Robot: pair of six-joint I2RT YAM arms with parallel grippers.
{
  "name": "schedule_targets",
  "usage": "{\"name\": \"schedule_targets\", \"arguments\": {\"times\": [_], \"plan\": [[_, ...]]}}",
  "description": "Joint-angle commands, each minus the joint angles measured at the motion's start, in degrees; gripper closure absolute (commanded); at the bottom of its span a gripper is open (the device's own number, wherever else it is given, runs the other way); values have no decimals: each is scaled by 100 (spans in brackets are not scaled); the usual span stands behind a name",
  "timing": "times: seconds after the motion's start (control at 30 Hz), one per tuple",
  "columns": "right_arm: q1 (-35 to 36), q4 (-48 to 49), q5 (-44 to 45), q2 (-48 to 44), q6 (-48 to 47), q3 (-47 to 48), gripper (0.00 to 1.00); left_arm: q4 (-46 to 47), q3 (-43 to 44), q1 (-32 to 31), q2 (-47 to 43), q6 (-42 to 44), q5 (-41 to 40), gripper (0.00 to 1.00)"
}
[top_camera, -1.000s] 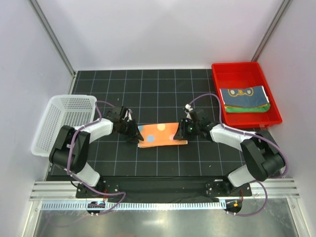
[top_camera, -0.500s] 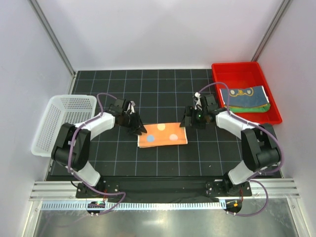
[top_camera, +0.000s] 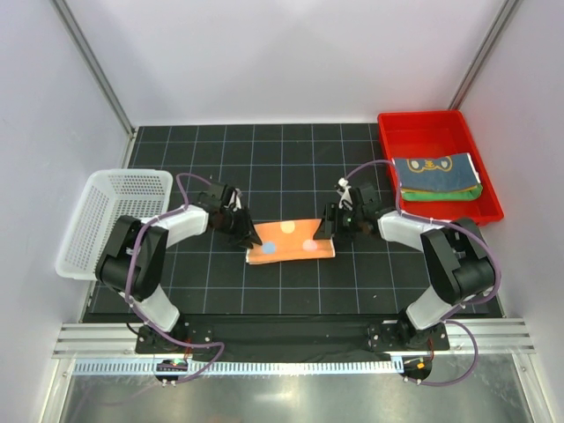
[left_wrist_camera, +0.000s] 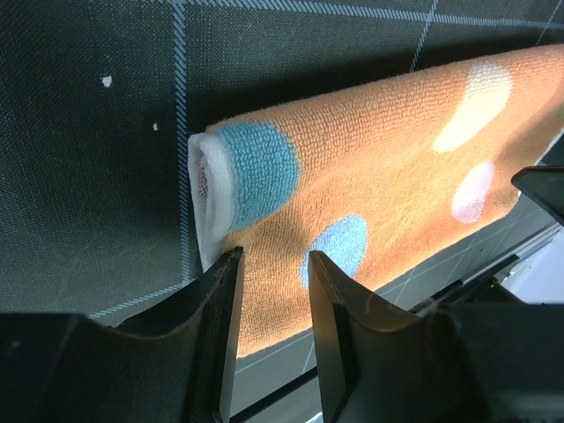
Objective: Fold and stack the towels
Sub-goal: Fold the towel
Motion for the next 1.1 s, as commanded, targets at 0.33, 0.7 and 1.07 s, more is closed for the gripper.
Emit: {"name": "schedule_targets", "arguments": {"times": [0.33, 0.7, 1.07], "plan": [[234, -7, 704, -82, 201, -350, 76, 174, -282, -153, -205, -157, -425, 62], [225, -1220, 1504, -284, -256, 711, 99, -563, 593, -144, -688, 27, -750, 58], [-880, -3040, 1917, 119, -1346, 2365, 99, -1594, 1353, -91, -1541, 784, -2052, 52]]}}
